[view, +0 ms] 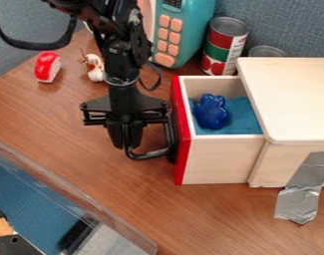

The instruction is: Open the drawer

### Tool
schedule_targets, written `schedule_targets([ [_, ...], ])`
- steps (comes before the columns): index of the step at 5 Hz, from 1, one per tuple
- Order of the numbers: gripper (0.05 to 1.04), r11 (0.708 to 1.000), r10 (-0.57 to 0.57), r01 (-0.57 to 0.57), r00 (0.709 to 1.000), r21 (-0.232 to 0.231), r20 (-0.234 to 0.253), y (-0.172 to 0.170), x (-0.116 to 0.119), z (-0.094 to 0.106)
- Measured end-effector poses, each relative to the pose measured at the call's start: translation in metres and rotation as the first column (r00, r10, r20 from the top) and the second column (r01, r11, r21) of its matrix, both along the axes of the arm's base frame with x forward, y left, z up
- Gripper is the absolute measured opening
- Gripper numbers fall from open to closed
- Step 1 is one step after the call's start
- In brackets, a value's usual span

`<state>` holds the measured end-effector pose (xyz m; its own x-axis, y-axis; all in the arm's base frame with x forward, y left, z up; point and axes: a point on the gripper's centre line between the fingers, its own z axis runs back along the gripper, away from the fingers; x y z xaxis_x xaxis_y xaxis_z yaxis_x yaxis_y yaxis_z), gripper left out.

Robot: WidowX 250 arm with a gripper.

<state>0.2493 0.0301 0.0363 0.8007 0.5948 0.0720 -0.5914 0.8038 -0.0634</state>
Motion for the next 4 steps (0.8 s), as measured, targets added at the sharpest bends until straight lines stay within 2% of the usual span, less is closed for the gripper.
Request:
schedule_targets([
  [1, 0.731, 0.998, -0.057, 0.057, 0.998, 0.025, -0.024, 0.004, 0.003, 0.012],
  [2, 0.983, 0.984, -0.153, 0.155, 0.988, 0.087, -0.027, 0.001, 0.008, 0.048],
  [3, 1.003, 0.957, -0.250, 0.249, 0.968, 0.149, -0.011, -0.015, 0.015, 0.085],
  [4, 1.000, 0.913, -0.381, 0.376, 0.924, 0.162, 0.004, -0.053, 0.026, 0.116],
])
